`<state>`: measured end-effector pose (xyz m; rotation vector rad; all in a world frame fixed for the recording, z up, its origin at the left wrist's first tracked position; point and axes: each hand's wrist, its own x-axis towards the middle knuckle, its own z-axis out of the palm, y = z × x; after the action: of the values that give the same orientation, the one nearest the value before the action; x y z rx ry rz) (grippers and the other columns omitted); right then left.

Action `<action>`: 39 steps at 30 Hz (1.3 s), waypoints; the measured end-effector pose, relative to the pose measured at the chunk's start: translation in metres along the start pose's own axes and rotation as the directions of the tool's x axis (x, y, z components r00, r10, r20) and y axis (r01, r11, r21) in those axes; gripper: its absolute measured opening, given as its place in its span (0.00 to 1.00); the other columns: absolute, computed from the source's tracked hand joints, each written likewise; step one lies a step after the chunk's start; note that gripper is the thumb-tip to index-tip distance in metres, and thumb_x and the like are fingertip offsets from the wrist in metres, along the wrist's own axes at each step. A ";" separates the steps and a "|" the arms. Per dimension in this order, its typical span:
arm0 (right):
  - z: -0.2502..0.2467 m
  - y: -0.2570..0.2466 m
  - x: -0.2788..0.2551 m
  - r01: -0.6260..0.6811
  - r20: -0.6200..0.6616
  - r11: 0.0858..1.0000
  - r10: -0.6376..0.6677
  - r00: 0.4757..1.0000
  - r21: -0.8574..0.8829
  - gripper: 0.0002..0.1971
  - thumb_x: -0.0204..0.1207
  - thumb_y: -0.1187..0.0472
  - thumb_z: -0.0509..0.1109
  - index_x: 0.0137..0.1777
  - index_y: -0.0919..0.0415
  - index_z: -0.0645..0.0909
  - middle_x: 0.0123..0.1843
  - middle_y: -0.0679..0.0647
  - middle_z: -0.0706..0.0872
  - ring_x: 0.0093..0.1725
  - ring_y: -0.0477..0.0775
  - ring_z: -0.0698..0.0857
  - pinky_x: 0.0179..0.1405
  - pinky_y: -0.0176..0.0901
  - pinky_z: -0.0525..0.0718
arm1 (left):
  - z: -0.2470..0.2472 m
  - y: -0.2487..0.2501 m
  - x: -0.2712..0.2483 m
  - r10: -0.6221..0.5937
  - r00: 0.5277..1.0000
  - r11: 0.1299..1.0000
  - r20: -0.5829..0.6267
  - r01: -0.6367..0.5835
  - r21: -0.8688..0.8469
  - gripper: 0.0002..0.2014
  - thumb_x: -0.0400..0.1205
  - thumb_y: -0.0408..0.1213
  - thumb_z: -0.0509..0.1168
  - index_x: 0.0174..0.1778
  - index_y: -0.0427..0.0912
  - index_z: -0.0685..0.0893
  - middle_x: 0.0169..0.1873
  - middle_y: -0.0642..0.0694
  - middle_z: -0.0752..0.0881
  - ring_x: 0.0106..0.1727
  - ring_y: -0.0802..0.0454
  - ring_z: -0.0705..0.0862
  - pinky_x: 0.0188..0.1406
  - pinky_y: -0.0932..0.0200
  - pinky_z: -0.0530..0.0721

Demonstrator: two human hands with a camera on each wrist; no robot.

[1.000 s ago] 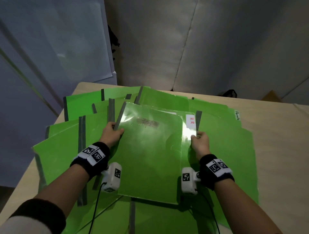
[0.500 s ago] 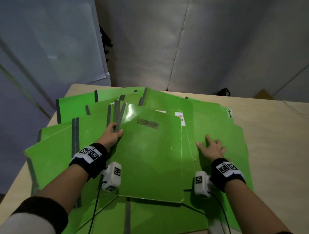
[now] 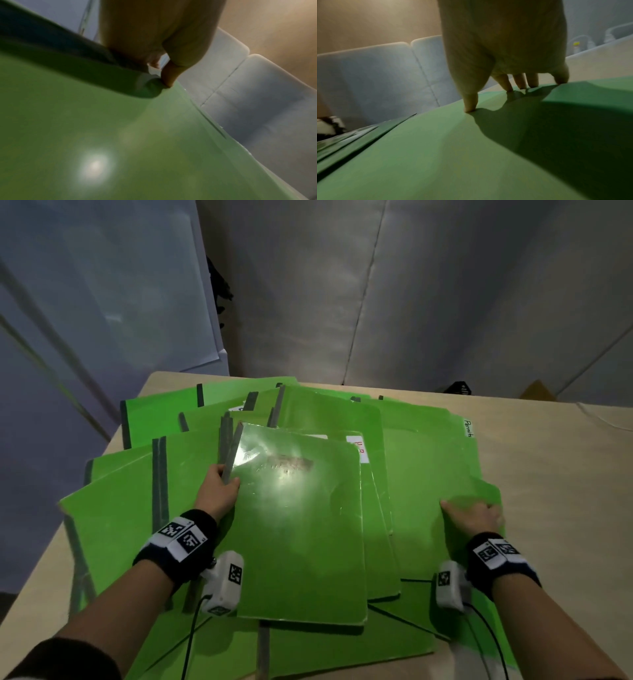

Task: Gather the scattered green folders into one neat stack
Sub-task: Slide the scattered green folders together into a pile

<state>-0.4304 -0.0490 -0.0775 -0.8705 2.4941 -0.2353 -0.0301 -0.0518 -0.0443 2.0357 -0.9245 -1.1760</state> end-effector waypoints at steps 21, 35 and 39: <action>0.037 -0.100 -0.079 0.329 0.279 0.924 -0.374 0.885 0.195 0.24 0.78 0.48 0.63 0.64 0.69 0.76 0.71 0.65 0.69 0.70 0.67 0.72 0.69 0.58 0.76 | -0.018 0.000 0.006 -0.152 0.988 0.984 0.036 0.155 -0.089 0.30 0.76 0.36 0.72 0.69 0.24 0.70 0.44 0.36 0.82 0.37 0.44 0.80 0.31 0.57 0.81; 0.021 -0.039 -0.038 0.307 0.156 0.951 -0.301 0.941 -0.016 0.37 0.73 0.48 0.71 0.80 0.44 0.59 0.83 0.64 0.57 0.77 0.71 0.66 0.71 0.79 0.64 | -0.055 -0.040 0.012 -0.024 0.972 0.928 0.233 0.109 -0.358 0.57 0.61 0.42 0.81 0.84 0.47 0.55 0.81 0.37 0.64 0.78 0.39 0.69 0.79 0.38 0.64; 0.026 -0.035 -0.050 0.369 0.219 0.922 -0.339 0.915 -0.116 0.39 0.72 0.39 0.67 0.81 0.35 0.52 0.86 0.55 0.39 0.84 0.67 0.40 0.71 0.82 0.40 | -0.067 -0.049 0.005 -0.008 0.958 0.902 0.288 0.131 -0.411 0.63 0.56 0.45 0.82 0.84 0.49 0.52 0.83 0.39 0.60 0.81 0.40 0.66 0.80 0.35 0.60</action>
<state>-0.3644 -0.0449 -0.0698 -1.3460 2.1798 -0.0689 0.0447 -0.0179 -0.0561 1.5852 -0.6468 -1.5810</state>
